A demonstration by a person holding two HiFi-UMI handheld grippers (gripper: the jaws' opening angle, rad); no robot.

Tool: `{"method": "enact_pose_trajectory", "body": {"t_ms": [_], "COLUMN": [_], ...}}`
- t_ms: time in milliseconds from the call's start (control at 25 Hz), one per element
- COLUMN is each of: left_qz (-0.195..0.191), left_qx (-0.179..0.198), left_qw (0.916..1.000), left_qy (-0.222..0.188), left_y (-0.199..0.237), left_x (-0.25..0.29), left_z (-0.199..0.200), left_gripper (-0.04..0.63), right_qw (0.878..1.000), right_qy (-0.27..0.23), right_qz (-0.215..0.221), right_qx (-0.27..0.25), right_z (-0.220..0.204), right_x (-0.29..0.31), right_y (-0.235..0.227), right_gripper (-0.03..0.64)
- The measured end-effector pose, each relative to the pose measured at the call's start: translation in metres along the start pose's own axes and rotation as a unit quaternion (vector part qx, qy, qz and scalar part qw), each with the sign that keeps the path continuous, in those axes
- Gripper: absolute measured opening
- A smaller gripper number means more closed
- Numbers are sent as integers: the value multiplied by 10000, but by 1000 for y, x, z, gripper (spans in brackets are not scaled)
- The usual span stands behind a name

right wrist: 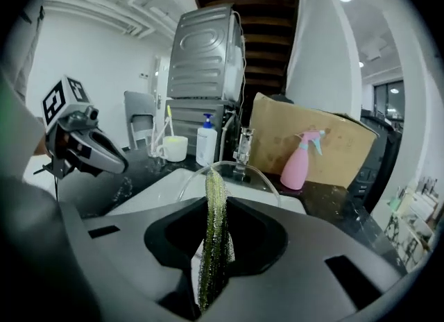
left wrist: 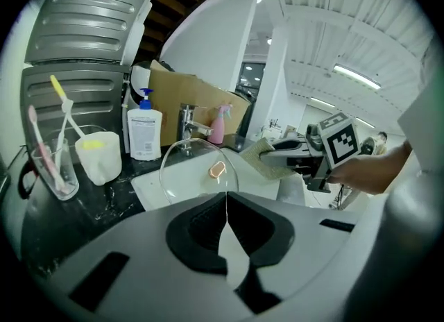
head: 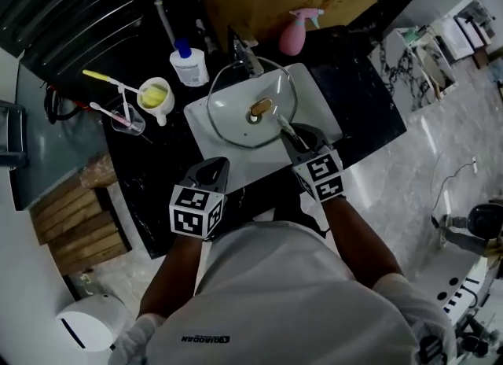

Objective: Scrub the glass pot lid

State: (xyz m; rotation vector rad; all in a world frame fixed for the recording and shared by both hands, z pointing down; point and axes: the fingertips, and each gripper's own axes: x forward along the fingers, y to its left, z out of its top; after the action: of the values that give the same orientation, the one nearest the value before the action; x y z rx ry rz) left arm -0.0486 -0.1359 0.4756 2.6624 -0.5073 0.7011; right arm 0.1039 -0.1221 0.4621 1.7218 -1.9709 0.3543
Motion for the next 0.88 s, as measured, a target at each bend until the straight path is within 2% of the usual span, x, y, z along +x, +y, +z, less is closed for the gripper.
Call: {"method": "enact_pose_trajectory", "body": {"t_ms": [160, 440, 880], "left_qz": [319, 619, 528], "left_qx": [-179, -442, -703], "left_qw": [9993, 9971, 9961], "left_qy": [28, 95, 120], "left_y": [15, 26, 29], "left_x": [0, 1, 1], "left_z": [-3, -10, -10], "left_gripper": [15, 15, 15], "right_qw": [9986, 9886, 9854], "right_qy": [216, 517, 722], "right_qz": [77, -222, -218], "right_qx": [-472, -1394, -1525], "right_z": [-4, -5, -21], "right_x": [31, 76, 106], "right_y": [-10, -42, -25], "right_gripper": [87, 87, 87]}}
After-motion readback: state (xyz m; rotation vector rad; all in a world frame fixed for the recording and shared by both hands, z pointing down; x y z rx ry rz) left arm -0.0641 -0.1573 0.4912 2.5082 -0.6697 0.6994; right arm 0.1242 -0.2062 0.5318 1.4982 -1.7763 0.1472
